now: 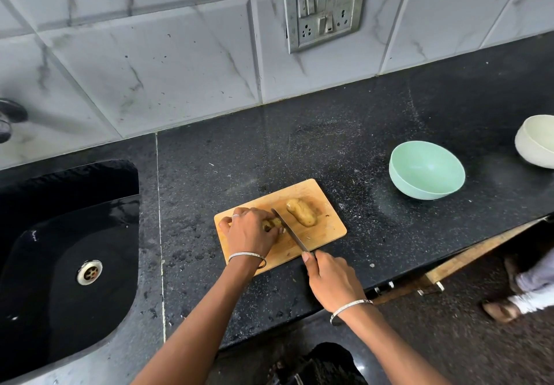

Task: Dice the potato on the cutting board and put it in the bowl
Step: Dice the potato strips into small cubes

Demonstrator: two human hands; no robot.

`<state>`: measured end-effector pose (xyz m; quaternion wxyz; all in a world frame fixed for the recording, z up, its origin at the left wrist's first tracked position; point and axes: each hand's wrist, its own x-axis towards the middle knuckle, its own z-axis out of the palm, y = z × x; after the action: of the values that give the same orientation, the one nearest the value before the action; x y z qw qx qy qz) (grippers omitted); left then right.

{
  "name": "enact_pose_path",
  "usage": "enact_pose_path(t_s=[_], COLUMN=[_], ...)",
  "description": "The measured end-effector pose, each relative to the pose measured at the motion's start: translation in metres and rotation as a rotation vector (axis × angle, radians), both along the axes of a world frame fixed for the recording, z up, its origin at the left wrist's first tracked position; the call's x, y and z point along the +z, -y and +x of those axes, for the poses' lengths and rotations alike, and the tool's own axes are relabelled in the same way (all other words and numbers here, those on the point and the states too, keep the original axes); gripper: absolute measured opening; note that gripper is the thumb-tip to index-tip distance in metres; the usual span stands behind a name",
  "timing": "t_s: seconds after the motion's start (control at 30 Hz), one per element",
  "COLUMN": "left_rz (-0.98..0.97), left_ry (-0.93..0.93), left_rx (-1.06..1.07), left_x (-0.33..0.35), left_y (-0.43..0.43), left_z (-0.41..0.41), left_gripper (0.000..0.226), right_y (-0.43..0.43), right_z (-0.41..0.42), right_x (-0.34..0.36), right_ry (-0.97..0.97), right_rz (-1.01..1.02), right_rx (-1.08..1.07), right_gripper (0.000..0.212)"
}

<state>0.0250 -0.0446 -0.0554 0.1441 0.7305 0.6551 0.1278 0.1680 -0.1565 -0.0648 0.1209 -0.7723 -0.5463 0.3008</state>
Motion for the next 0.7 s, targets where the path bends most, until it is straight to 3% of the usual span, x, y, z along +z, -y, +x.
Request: enact_pose_path(t_s=[0.5,0.7], left_rz=[0.001,0.019], left_ry=[0.013,0.018], left_rx=[-0.018,-0.01], left_x=[0.005,0.005], left_y=[0.001,0.001], left_z=[0.001,0.009], left_gripper=[0.036,0.025], right_y=[-0.001,-0.003], right_z=[0.002,0.012], right_x=[-0.003,-0.005], right_ry=[-0.01,-0.077], right_rz=[0.033,0.056], right_rx=[-0.016,-0.05], right_gripper=[0.041,0.047])
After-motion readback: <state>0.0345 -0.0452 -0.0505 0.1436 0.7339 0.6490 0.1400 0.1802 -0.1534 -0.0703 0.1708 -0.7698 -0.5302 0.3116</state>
